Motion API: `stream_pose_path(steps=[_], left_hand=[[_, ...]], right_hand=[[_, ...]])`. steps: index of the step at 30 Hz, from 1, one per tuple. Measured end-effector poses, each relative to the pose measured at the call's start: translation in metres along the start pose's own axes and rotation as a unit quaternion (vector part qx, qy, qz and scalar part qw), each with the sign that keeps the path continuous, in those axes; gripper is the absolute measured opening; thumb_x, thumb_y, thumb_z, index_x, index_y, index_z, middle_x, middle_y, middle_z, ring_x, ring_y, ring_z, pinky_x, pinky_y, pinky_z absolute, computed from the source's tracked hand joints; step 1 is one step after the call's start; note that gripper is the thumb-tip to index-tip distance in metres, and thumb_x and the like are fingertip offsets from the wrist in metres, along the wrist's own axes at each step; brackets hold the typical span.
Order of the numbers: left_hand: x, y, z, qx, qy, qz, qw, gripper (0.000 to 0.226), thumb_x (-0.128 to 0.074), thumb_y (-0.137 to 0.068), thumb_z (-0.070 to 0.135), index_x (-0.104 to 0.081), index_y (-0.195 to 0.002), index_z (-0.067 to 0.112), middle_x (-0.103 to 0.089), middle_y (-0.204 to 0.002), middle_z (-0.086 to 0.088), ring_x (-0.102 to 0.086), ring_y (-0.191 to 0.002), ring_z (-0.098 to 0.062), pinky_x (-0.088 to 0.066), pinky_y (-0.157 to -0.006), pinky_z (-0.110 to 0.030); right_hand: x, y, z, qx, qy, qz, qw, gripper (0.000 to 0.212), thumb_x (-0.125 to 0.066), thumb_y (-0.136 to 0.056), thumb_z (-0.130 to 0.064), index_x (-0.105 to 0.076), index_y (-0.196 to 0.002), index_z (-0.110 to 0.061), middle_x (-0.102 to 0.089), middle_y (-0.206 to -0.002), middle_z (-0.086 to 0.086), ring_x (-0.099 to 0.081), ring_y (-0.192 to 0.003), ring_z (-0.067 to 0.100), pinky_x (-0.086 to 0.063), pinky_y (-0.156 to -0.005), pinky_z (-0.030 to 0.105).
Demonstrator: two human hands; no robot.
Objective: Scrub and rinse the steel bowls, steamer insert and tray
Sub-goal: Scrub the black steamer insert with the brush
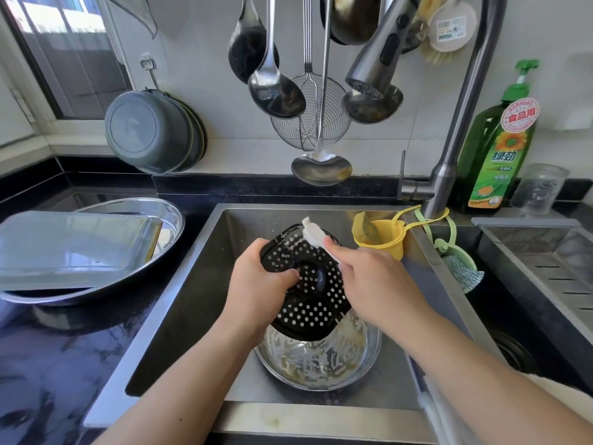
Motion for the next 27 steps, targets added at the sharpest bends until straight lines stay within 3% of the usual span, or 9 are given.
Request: stream_pose_path(steps=[5, 9, 13, 17, 20, 22, 25, 27], left_hand=[[0.005, 0.000, -0.002, 0.006, 0.028, 0.011, 1.000, 0.031, -0.081, -0.076, -0.003, -0.067, -0.096, 0.018, -0.075, -0.088, -0.002, -0.074, -0.089, -0.025, -0.063, -0.081, -0.052], [0.001, -0.001, -0.003, 0.018, 0.048, 0.011, 0.999, 0.034, -0.081, -0.075, -0.004, -0.067, -0.096, 0.018, -0.076, -0.090, -0.004, -0.075, -0.088, -0.026, -0.063, -0.082, -0.056], [0.002, 0.001, -0.004, 0.026, 0.064, 0.012, 0.998, 0.033, -0.080, -0.076, -0.007, -0.067, -0.097, 0.014, -0.076, -0.087, -0.006, -0.076, -0.086, -0.027, -0.063, -0.081, -0.056], [0.002, -0.001, -0.006, 0.038, 0.073, 0.017, 0.996, 0.033, -0.079, -0.078, -0.006, -0.066, -0.100, 0.015, -0.075, -0.095, -0.009, -0.076, -0.088, -0.029, -0.063, -0.081, -0.056], [0.004, -0.001, -0.007, 0.038, 0.074, 0.023, 0.996, 0.033, -0.081, -0.076, -0.004, -0.067, -0.099, 0.015, -0.075, -0.094, -0.009, -0.075, -0.089, -0.029, -0.063, -0.081, -0.056], [0.005, -0.001, -0.008, 0.042, 0.079, 0.026, 0.996, 0.033, -0.081, -0.075, -0.005, -0.067, -0.098, 0.014, -0.075, -0.093, -0.010, -0.075, -0.088, -0.031, -0.063, -0.081, -0.057], [0.004, -0.002, -0.009, 0.048, 0.083, 0.025, 0.995, 0.034, -0.081, -0.076, -0.006, -0.066, -0.099, 0.015, -0.075, -0.094, -0.010, -0.076, -0.088, -0.030, -0.064, -0.080, -0.055], [0.003, -0.001, -0.009, 0.047, 0.084, 0.024, 0.995, 0.034, -0.081, -0.077, -0.005, -0.066, -0.099, 0.015, -0.075, -0.094, -0.009, -0.076, -0.088, -0.029, -0.064, -0.079, -0.053]], right_hand=[[-0.014, 0.016, -0.023, 0.069, -0.050, -0.041, 0.995, 0.054, -0.044, -0.105, -0.023, -0.036, -0.148, -0.055, -0.052, -0.084, -0.007, -0.053, -0.080, 0.015, -0.051, -0.071, 0.036], [-0.003, 0.000, 0.001, -0.001, -0.007, 0.011, 1.000, 0.055, -0.042, -0.105, -0.022, -0.033, -0.151, -0.050, -0.048, -0.081, -0.005, -0.051, -0.079, 0.019, -0.044, -0.065, 0.036], [-0.016, 0.020, -0.033, 0.080, -0.040, -0.032, 0.995, 0.055, -0.043, -0.105, -0.023, -0.031, -0.150, -0.053, -0.049, -0.084, -0.008, -0.053, -0.080, 0.016, -0.048, -0.068, 0.034], [-0.002, -0.002, 0.007, -0.007, 0.019, 0.005, 1.000, 0.054, -0.041, -0.106, -0.021, -0.034, -0.152, -0.048, -0.046, -0.079, -0.007, -0.050, -0.076, 0.018, -0.043, -0.063, 0.036], [-0.014, 0.012, -0.015, 0.036, -0.037, -0.042, 0.998, 0.054, -0.043, -0.106, -0.021, -0.034, -0.150, -0.050, -0.051, -0.083, -0.006, -0.052, -0.077, 0.016, -0.044, -0.063, 0.033], [-0.018, 0.017, -0.025, 0.065, -0.048, -0.044, 0.996, 0.054, -0.045, -0.105, -0.022, -0.036, -0.148, -0.053, -0.054, -0.087, -0.006, -0.054, -0.081, 0.017, -0.049, -0.070, 0.036], [-0.008, -0.001, 0.002, -0.002, -0.014, -0.009, 1.000, 0.053, -0.043, -0.105, -0.021, -0.036, -0.148, -0.051, -0.049, -0.081, -0.006, -0.052, -0.078, 0.020, -0.046, -0.066, 0.039], [-0.010, 0.002, 0.003, 0.004, -0.008, -0.021, 1.000, 0.054, -0.044, -0.105, -0.020, -0.035, -0.149, -0.050, -0.049, -0.079, -0.006, -0.052, -0.075, 0.019, -0.045, -0.065, 0.037]])
Point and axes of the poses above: each hand's wrist, its own y-axis away from the middle knuckle, its own x-axis out of the back of the hand, z = x × y, the point moved 7 cm from there along -y, towards the middle knuckle
